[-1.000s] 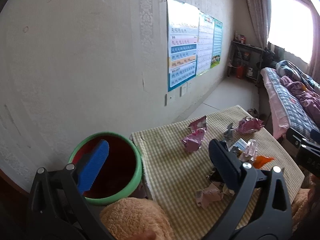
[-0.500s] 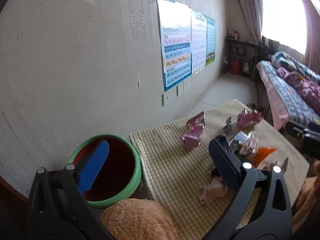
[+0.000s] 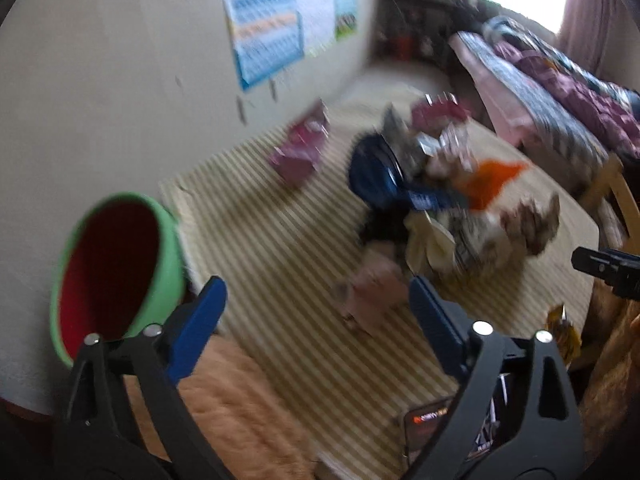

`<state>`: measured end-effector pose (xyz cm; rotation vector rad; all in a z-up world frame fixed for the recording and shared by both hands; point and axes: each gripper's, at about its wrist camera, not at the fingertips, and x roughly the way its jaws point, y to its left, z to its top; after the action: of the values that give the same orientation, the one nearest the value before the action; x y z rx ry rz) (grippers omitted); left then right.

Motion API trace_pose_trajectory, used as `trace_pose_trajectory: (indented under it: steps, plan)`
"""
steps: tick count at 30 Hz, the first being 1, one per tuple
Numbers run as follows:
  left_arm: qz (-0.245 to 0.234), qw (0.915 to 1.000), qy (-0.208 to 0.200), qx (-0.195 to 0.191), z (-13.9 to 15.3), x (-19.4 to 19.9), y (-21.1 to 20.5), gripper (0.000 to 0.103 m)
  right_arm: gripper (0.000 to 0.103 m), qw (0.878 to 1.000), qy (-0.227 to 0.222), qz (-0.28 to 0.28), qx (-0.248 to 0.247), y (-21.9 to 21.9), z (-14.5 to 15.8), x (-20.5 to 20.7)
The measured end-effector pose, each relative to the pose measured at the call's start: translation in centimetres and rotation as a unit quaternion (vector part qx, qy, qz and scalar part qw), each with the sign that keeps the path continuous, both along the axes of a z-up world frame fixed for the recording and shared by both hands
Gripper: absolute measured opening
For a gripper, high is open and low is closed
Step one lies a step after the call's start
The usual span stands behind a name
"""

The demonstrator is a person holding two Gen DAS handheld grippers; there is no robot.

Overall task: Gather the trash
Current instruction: 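Grasp the pink-white paper wrapper with the left gripper while the right grasps a yellow wrapper, then carry both wrappers over the red bucket and open both grippers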

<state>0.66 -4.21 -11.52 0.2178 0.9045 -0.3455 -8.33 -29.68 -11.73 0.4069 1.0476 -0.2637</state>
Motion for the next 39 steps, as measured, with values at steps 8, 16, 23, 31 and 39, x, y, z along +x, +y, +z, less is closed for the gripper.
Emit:
trace_pose_trajectory:
  steps: [8, 16, 23, 31, 39]
  plan:
    - [-0.045, 0.9969, 0.06, 0.024, -3.2, 2.1, -2.9, 0.049, 0.096, 0.997, 0.057, 0.01, 0.05, 0.0, -1.7, -0.9]
    - [-0.043, 0.9937, 0.101, 0.021, -5.1, 2.8, -2.6, 0.017, 0.084, 0.994, 0.077, 0.05, 0.059, 1.2, -2.5, -2.3]
    - [-0.008, 0.9949, 0.099, -0.012, -3.7, 2.9, 0.0, 0.011, 0.015, 0.985, 0.09, 0.041, 0.144, 0.5, -4.2, -2.7]
    - [0.015, 0.9965, 0.074, -0.034, -1.2, 2.1, 2.4, 0.011, 0.007, 0.994, 0.003, 0.068, 0.082, 1.2, -0.1, -1.8]
    - [0.038, 0.9967, 0.048, -0.053, 1.4, 2.0, 4.7, 0.011, 0.007, 0.994, -0.042, 0.091, 0.05, 3.6, 1.7, -0.8]
